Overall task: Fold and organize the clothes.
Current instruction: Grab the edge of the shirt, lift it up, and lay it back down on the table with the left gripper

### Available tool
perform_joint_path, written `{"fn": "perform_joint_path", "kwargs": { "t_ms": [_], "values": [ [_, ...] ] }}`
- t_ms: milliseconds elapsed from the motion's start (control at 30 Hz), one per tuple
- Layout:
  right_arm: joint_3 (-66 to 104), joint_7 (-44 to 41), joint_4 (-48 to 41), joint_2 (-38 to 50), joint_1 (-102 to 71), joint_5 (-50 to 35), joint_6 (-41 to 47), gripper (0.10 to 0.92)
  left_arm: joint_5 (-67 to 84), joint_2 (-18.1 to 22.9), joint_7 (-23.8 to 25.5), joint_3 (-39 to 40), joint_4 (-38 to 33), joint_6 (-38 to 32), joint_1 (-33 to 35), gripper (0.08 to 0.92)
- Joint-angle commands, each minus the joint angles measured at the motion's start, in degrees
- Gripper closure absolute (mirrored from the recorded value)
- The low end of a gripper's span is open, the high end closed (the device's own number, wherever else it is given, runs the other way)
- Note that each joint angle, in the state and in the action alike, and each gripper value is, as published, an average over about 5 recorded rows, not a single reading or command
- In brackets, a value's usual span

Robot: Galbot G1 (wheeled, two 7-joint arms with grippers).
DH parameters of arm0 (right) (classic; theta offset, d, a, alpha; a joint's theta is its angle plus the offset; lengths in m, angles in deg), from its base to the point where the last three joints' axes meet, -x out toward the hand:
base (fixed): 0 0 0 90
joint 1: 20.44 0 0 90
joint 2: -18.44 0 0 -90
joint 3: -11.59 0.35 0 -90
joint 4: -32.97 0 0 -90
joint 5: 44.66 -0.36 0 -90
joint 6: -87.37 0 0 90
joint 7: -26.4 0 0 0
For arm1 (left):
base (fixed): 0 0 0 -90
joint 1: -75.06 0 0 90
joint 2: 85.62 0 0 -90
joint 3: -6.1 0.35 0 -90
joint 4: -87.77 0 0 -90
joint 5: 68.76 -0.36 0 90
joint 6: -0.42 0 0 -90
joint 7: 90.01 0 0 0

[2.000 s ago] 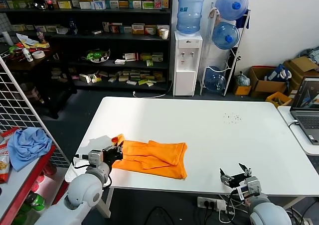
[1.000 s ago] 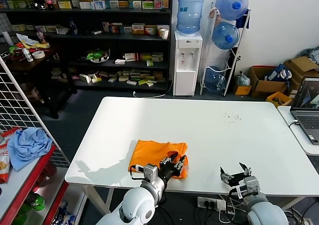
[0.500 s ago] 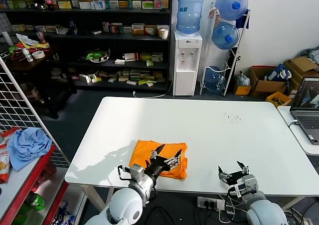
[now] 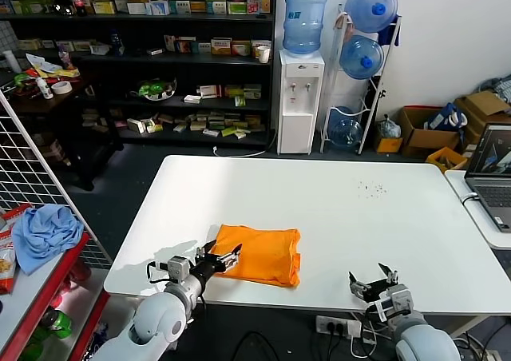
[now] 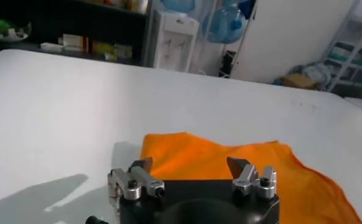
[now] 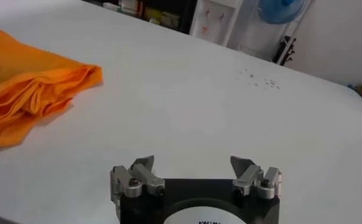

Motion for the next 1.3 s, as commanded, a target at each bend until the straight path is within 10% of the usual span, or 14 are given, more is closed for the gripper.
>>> {"fn": "perform_joint_path", "kwargs": {
  "t_ms": [33, 500, 1300],
  "values": [
    [0.23, -0.07, 0.14, 0.05, -0.20, -0.04, -0.10, 0.203, 4.36, -2.16, 2.14, -3.45, 8.09, 6.30, -3.23, 0.177],
    [0.26, -0.04, 0.28, -0.31, -0.51, 0.25, 0.04, 0.203, 5.83, -1.26, 3.55, -2.87, 8.93, 7.19, -5.17, 0.204],
    [0.13, 0.26, 2.02, -0.38, -0.67, 0.23, 0.60, 0.203, 7.40, -0.80, 2.61, -4.28, 4.23, 7.30, -2.80, 0.857]
  ]
}}
